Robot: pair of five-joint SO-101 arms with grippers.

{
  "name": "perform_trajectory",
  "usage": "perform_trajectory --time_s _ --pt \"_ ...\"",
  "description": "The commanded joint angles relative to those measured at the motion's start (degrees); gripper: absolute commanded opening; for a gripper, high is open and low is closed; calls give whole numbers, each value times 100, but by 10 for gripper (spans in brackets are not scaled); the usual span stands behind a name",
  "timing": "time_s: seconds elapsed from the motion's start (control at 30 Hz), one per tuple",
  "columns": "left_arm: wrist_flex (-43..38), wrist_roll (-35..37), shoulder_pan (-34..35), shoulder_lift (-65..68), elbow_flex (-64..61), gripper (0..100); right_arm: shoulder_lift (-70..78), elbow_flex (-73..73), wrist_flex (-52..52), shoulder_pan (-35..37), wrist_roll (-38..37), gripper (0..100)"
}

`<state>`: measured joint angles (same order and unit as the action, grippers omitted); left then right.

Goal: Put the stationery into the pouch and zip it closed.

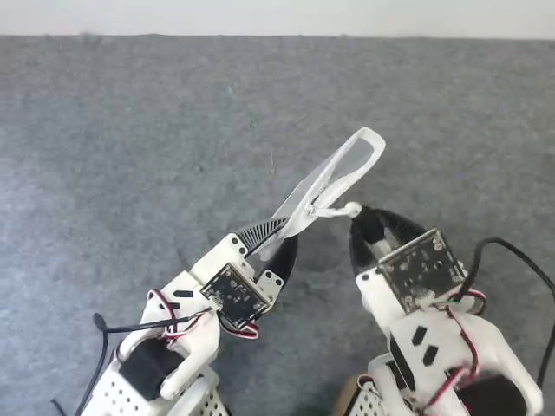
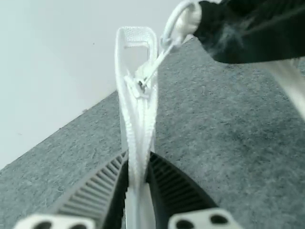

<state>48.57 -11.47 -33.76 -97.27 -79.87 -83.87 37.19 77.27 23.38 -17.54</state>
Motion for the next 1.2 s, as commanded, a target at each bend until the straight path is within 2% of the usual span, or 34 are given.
perform_trajectory --time_s 0.0,0.2,0.43,0.53,0.7,0.97,1.17 --pt "105 9 88 -26 242 12 154 -422 198 303 -185 7" --pt "97 9 114 -26 347 17 207 -475 330 664 -273 7" --pt "-88 589 123 -35 312 121 989 -510 365 1086 -229 7" --pt "-114 615 123 -35 321 125 945 -510 338 1138 -229 7" --pt "-686 686 123 -35 171 125 673 -510 356 1147 -132 7" --pt "-1688 659 79 -26 -268 116 681 -510 356 1209 -105 7" --pt "-1829 422 79 -26 -462 9 673 -501 356 1226 -105 9"
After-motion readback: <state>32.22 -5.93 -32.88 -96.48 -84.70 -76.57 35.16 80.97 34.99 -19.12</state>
